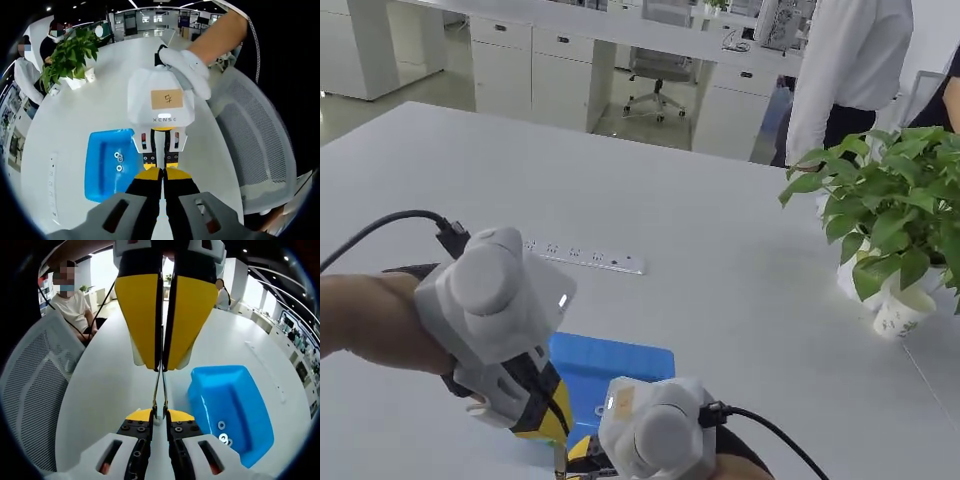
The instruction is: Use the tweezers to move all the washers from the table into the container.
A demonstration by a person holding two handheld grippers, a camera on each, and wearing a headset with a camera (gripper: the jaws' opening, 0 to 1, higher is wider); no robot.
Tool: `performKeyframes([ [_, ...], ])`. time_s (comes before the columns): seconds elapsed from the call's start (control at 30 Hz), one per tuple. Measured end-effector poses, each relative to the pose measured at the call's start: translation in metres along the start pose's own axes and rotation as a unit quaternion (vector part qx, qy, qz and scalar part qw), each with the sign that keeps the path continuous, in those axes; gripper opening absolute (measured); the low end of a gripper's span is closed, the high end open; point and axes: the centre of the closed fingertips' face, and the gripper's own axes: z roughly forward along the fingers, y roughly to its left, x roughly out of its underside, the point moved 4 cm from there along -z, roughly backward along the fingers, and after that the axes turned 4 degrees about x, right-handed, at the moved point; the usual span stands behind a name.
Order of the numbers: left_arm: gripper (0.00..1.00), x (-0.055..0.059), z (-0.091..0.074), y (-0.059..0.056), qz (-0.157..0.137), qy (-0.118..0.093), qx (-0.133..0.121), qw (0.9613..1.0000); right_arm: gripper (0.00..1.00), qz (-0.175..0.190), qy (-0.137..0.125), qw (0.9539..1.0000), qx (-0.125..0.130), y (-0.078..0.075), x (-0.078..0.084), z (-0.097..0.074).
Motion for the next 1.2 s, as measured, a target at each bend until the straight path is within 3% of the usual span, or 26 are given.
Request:
performKeyframes([
  [0.73, 0.04, 0.009, 0.014, -0.005, -0.008, -0.008, 0.006, 0.9999, 0.12, 0.009, 0.009, 0.9998, -0.014, 0.008, 0.011, 0.011],
  [1.2, 0.04, 0.011, 0.013, -0.002, -0.017, -0.011, 0.004, 0.9998, 0.12, 0.019, 0.006, 0.9997, -0.013, 0.007, 0.011, 0.012],
])
